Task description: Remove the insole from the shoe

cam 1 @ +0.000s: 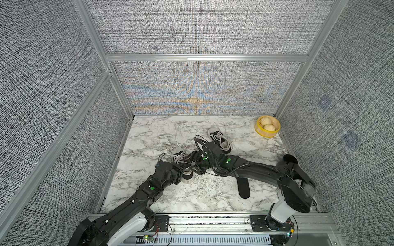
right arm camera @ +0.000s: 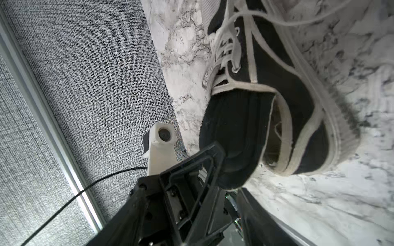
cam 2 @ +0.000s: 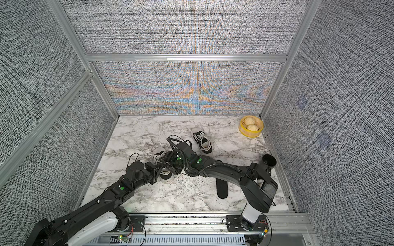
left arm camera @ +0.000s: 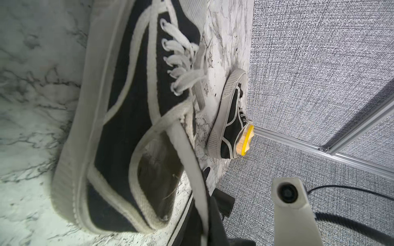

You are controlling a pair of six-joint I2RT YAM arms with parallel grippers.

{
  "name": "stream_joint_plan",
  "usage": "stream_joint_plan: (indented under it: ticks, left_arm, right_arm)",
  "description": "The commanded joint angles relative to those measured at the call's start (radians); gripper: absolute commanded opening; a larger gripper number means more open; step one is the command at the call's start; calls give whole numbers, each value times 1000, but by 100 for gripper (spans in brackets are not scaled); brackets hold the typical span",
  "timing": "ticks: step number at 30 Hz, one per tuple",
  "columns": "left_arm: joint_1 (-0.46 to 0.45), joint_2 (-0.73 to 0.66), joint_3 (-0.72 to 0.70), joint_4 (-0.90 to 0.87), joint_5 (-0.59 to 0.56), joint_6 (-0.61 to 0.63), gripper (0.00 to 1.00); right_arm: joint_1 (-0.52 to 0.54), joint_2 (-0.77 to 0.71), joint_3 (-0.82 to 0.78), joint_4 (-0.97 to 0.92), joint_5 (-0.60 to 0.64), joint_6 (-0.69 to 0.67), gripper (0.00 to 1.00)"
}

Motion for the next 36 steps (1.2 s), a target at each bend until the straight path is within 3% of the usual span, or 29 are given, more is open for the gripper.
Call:
stream_joint_plan:
  ticks: [1, 10, 18, 21, 25, 29, 32, 34, 36]
  left_arm:
    - [0, -11, 2, 13, 3, -7, 0]
    - [0, -42, -3, -12, -3, -15, 0]
    - [0, -57, 2, -37, 0, -18, 0]
    - [1, -68, 3, -54, 3, -18, 2]
    - [0, -87, 18, -90, 1, 40, 14]
    - [3, -133, 100, -251, -38, 213, 34]
    - [22, -138, 181, -444, -68, 364, 52]
    - [38, -134, 223, -565, -97, 442, 70]
    - [50, -126, 254, -676, -143, 524, 71]
  right_arm:
    - [1, 23, -8, 61, 9, 145, 68]
    - [-4, 24, -43, 16, 54, 165, 72]
    - [-3, 99, -6, 98, 33, 203, 55]
    - [-4, 115, 10, 102, 28, 205, 42]
    - [-4, 114, -9, 118, 36, 213, 24]
    - [-10, 100, -31, 127, 32, 191, 1]
    - [-21, 84, -44, 115, 30, 157, 0]
    - [-30, 76, -50, 106, 20, 130, 0]
    - [-38, 73, -52, 88, 5, 97, 0]
